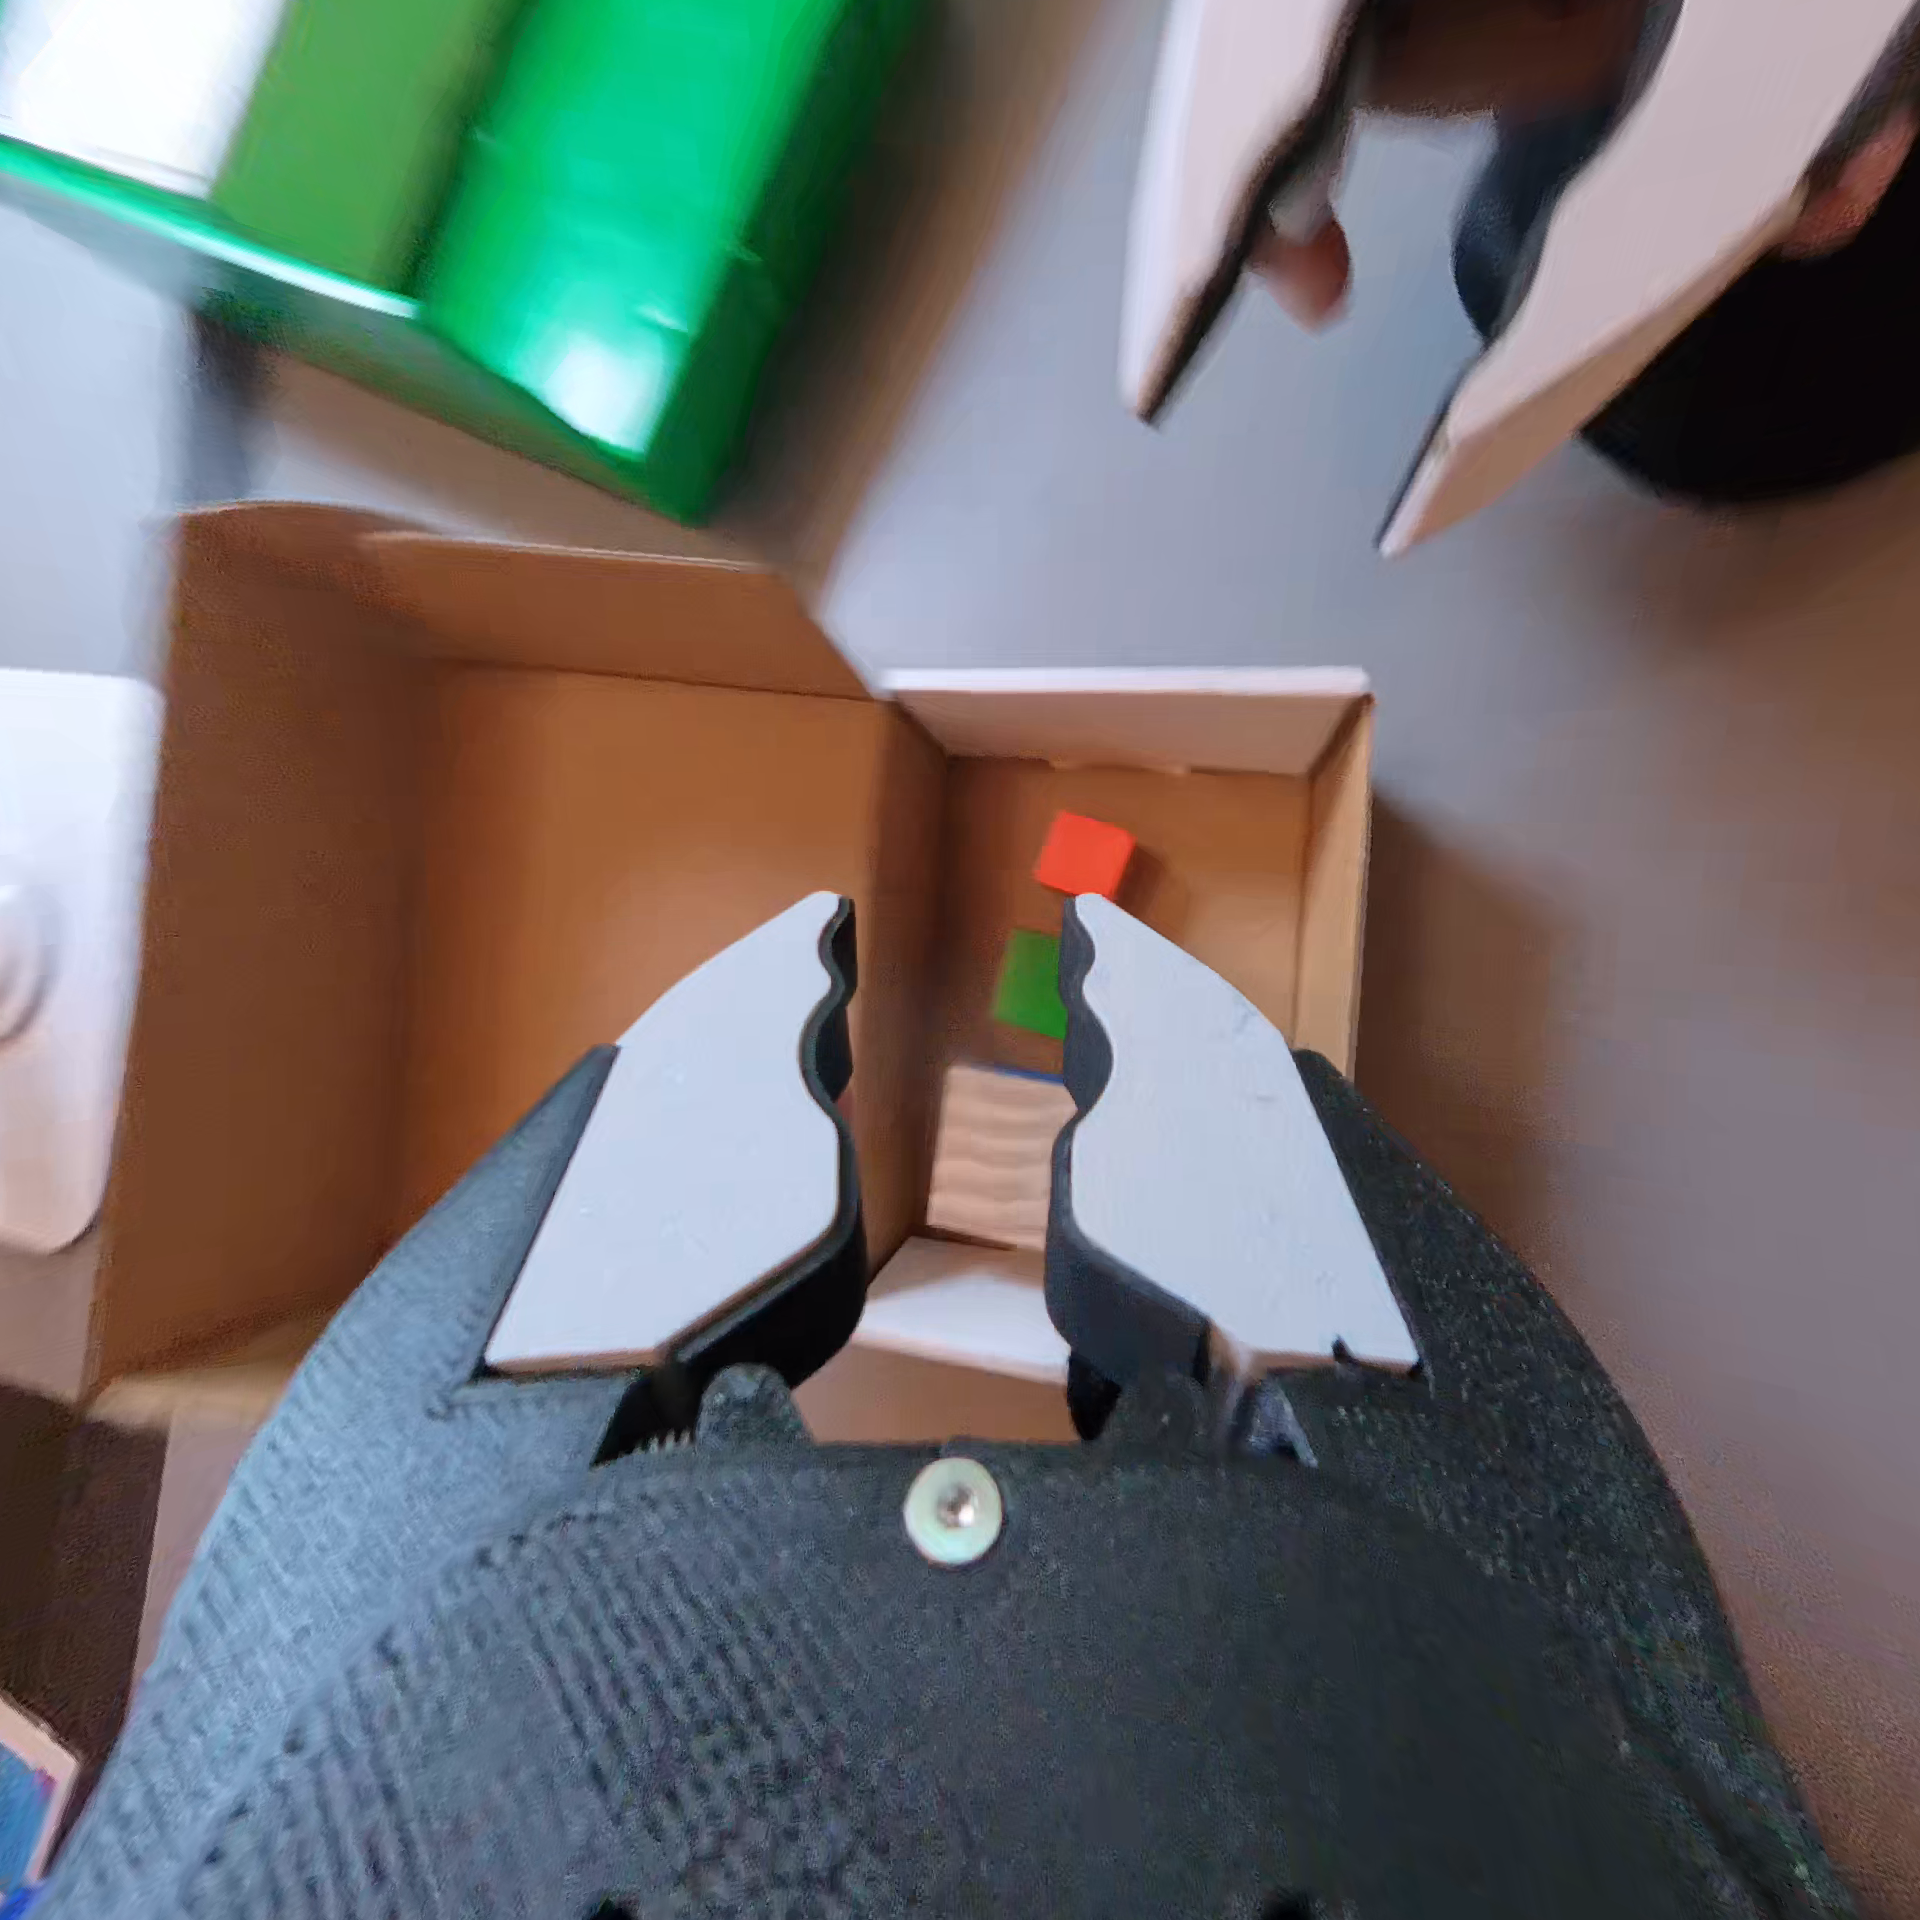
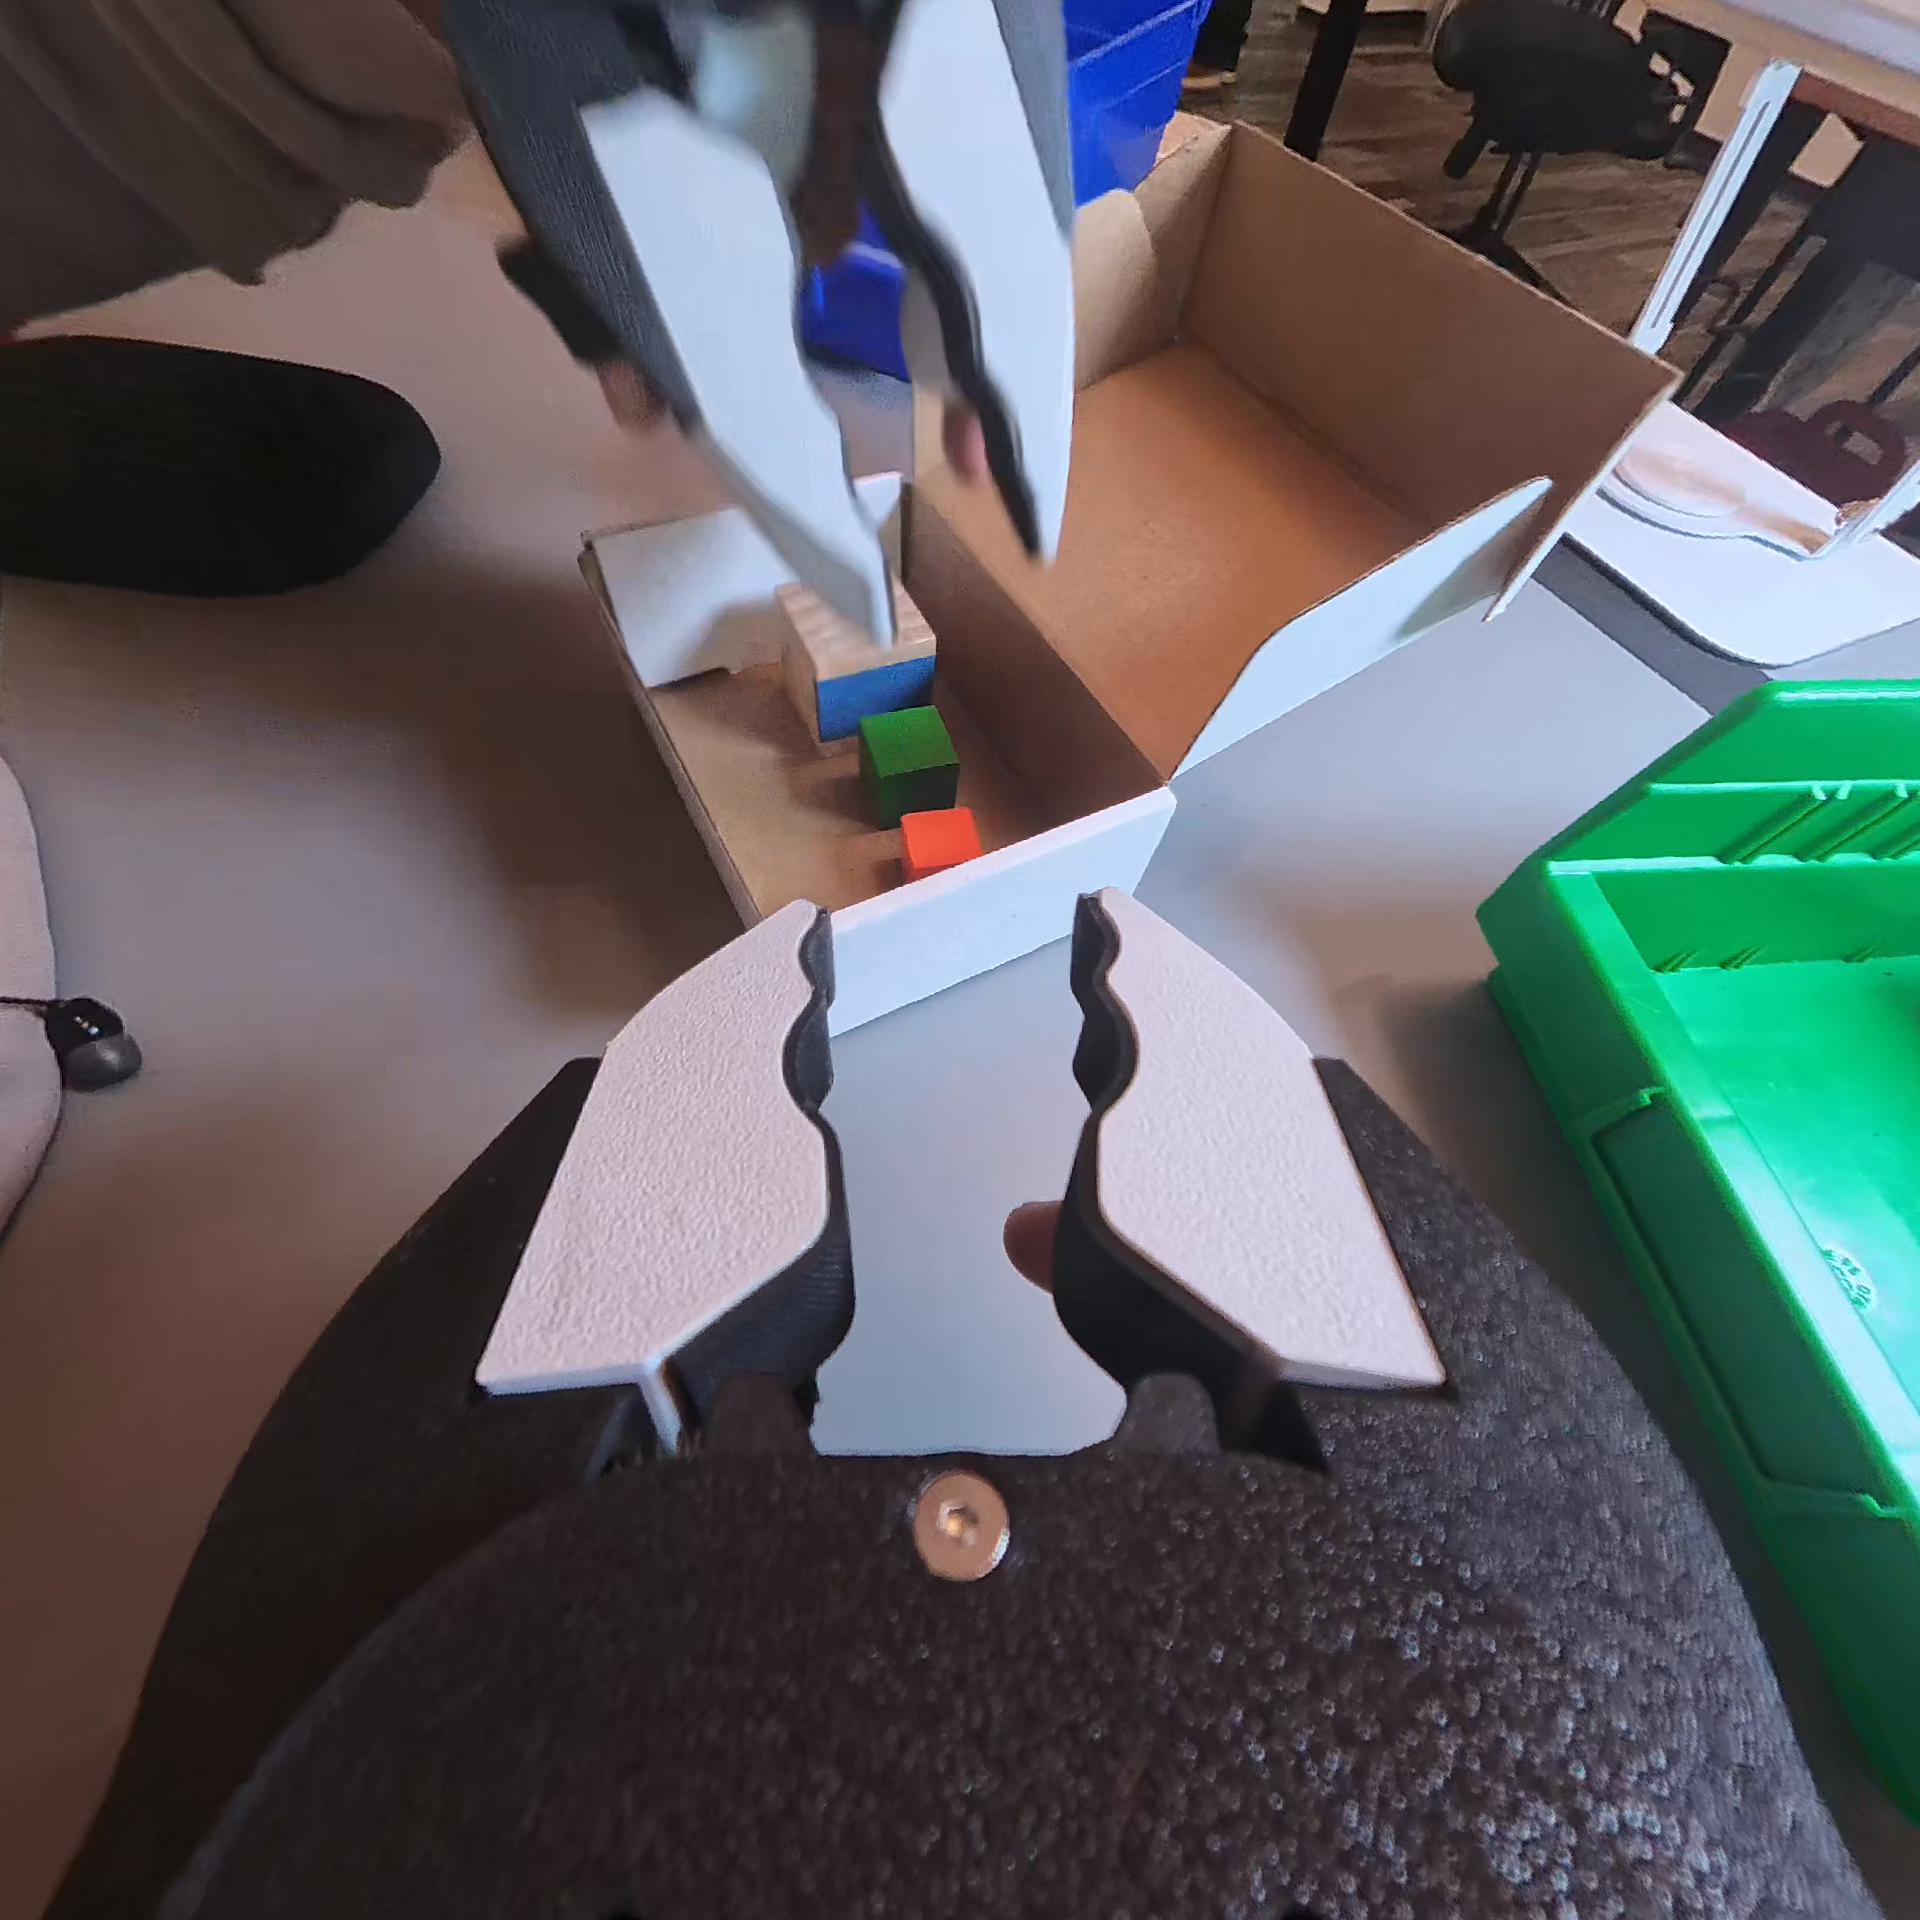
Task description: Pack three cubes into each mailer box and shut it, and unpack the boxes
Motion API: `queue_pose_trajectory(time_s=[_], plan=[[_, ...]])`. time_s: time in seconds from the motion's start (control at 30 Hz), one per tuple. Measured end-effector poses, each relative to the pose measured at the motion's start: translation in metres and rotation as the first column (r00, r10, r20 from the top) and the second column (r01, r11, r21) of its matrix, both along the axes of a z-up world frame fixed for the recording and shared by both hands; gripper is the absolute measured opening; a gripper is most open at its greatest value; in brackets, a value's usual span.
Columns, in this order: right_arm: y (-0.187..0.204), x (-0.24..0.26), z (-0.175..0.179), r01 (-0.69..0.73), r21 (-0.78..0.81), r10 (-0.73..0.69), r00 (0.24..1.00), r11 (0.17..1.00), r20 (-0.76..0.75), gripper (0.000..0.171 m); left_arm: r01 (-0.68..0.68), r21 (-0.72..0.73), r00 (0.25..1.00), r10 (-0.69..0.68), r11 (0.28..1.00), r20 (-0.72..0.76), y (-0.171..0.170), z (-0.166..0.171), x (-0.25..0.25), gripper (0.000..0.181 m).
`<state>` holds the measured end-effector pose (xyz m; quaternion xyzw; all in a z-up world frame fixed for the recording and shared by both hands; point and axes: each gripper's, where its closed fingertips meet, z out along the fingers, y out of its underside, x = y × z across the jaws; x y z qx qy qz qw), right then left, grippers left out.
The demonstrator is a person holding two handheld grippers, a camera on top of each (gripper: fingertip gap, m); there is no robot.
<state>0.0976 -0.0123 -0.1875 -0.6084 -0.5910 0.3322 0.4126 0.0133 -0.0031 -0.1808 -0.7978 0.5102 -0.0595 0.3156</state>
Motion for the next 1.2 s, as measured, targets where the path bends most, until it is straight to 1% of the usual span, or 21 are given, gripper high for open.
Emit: queue_pose_trajectory(time_s=[0.07,0.1,0.17,0.23,0.27,0.3,0.37,0.43,0.53,0.6,0.67,0.73,0.83,0.93,1.0,1.1,1.13,1.17,1.2], plan=[[0.006,-0.001,0.001,0.033,-0.027,-0.033,0.999,0.999,-0.008,0.043,-0.148,0.117,0.974,0.124,0.982,0.191,0.008,0.04,-0.027,0.036],[0.01,-0.002,0.001,0.052,-0.046,-0.053,0.998,0.998,-0.018,0.043,-0.244,0.155,0.935,0.189,0.957,0.302,0.011,0.058,-0.046,0.035],[0.02,-0.005,0.003,0.097,-0.077,-0.1,0.994,0.992,-0.033,0.043,-0.438,0.169,0.809,0.305,0.883,0.503,0.013,0.079,-0.089,0.033],[0.034,-0.011,0.009,0.138,-0.091,-0.142,0.989,0.986,-0.046,0.041,-0.585,0.104,0.674,0.411,0.804,0.615,0.013,0.077,-0.128,0.032],[0.041,-0.014,0.013,0.158,-0.102,-0.164,0.985,0.982,-0.052,0.04,-0.624,0.051,0.615,0.45,0.78,0.647,0.011,0.07,-0.139,0.032],[0.05,-0.019,0.018,0.179,-0.12,-0.187,0.981,0.976,-0.058,0.038,-0.636,-0.005,0.567,0.472,0.772,0.675,0.009,0.063,-0.144,0.033],[0.064,-0.028,0.024,0.216,-0.185,-0.226,0.973,0.959,-0.037,0.037,-0.622,-0.104,0.507,0.501,0.776,0.701,0.007,0.047,-0.141,0.036],[0.074,-0.04,0.028,0.226,-0.255,-0.239,0.971,0.94,-0.018,0.038,-0.611,-0.142,0.494,0.515,0.779,0.7,0.011,0.033,-0.134,0.039],[0.089,-0.057,0.027,0.269,-0.288,-0.277,0.961,0.919,0.015,0.038,-0.594,-0.176,0.491,0.527,0.785,0.694,0.023,0.021,-0.124,0.04],[0.093,-0.065,0.02,0.286,-0.266,-0.283,0.958,0.92,0.051,0.026,-0.553,-0.211,0.512,0.528,0.806,0.677,0.025,0.015,-0.113,0.029],[0.089,-0.07,0.017,0.271,-0.251,-0.271,0.962,0.929,0.037,0.015,-0.539,-0.186,0.55,0.511,0.821,0.661,0.023,0.012,-0.107,0.017],[0.085,-0.069,0.02,0.261,-0.206,-0.268,0.964,0.943,-0.004,0.014,-0.539,-0.112,0.59,0.469,0.835,0.657,0.019,0.014,-0.105,0.016],[0.067,-0.062,0.026,0.208,-0.093,-0.215,0.973,0.974,-0.082,0.014,-0.484,0.02,0.675,0.36,0.875,0.644,0.0,0.02,-0.094,0.015],[0.043,-0.05,0.027,0.139,0.001,-0.138,0.981,0.99,-0.135,0.013,-0.367,0.142,0.754,0.205,0.919,0.624,-0.029,0.023,-0.076,0.015],[0.024,-0.041,0.021,0.071,0.018,-0.068,0.989,0.997,-0.133,0.011,-0.273,0.191,0.805,0.116,0.943,0.582,-0.049,0.016,-0.065,0.012],[-0.002,-0.03,-0.002,-0.039,0.0,0.039,0.998,0.999,-0.057,0.01,-0.149,0.178,0.872,0.044,0.973,0.488,-0.073,-0.01,-0.054,0.011],[-0.007,-0.026,-0.012,-0.065,-0.001,0.065,0.998,0.998,-0.012,0.011,-0.118,0.163,0.887,0.03,0.979,0.461,-0.079,-0.018,-0.051,0.015],[-0.011,-0.022,-0.021,-0.09,-0.004,0.09,0.996,0.996,0.025,0.011,-0.084,0.141,0.898,0.014,0.986,0.439,-0.085,-0.026,-0.049,0.022],[-0.017,-0.019,-0.026,-0.128,-0.025,0.129,0.99,0.992,0.051,0.018,-0.054,0.118,0.906,-0.001,0.992,0.424,-0.09,-0.03,-0.049,0.026]])
